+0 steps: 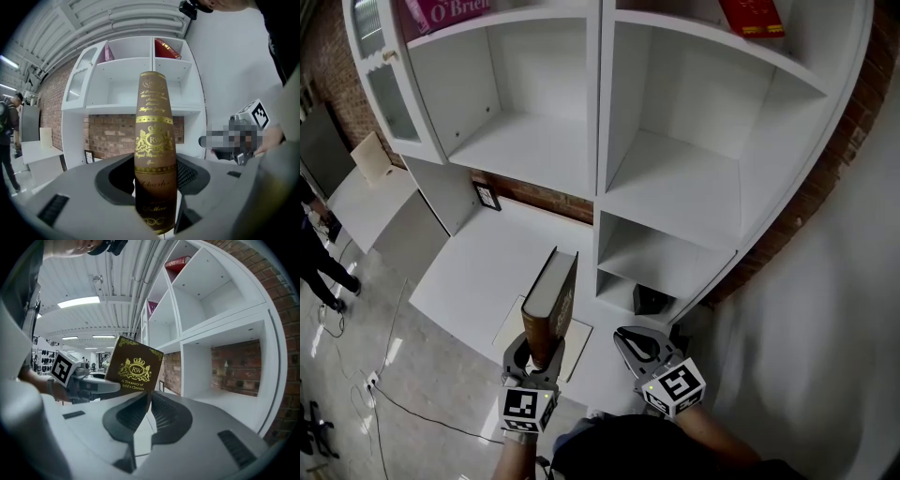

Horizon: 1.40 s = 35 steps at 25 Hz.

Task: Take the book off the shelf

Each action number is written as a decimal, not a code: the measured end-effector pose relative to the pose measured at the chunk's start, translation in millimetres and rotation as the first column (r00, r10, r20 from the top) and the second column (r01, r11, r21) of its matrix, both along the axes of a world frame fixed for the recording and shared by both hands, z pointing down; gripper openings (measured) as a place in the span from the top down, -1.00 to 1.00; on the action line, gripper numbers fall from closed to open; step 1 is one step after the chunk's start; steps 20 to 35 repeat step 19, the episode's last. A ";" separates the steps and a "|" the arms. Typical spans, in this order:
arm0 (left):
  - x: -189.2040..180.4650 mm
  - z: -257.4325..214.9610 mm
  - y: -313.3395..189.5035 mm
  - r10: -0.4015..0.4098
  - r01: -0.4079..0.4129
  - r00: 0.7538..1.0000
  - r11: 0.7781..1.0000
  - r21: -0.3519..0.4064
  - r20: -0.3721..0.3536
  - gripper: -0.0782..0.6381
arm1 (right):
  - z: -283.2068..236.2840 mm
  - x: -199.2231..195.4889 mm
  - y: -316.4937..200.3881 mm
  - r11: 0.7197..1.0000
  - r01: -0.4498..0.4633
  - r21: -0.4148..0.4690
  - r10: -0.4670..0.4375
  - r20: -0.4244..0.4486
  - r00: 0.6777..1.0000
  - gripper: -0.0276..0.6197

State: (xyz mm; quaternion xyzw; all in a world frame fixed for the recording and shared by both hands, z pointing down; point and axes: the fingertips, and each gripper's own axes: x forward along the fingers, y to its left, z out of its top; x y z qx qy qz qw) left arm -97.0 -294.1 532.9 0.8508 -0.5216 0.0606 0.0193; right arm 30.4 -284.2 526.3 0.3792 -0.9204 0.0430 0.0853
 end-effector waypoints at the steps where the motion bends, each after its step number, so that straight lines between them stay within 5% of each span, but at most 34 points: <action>1: -0.8 0.1 0.3 -0.002 0.002 1.000 1.000 0.000 0.000 0.16 | -0.3 0.6 0.1 1.000 -0.002 -0.001 0.002 0.002 1.000 0.84; 35: -6.7 2.6 10.1 -0.025 0.025 1.000 1.000 -0.009 -0.001 0.16 | 3.9 3.9 8.6 1.000 -0.018 -0.017 0.018 0.018 1.000 0.84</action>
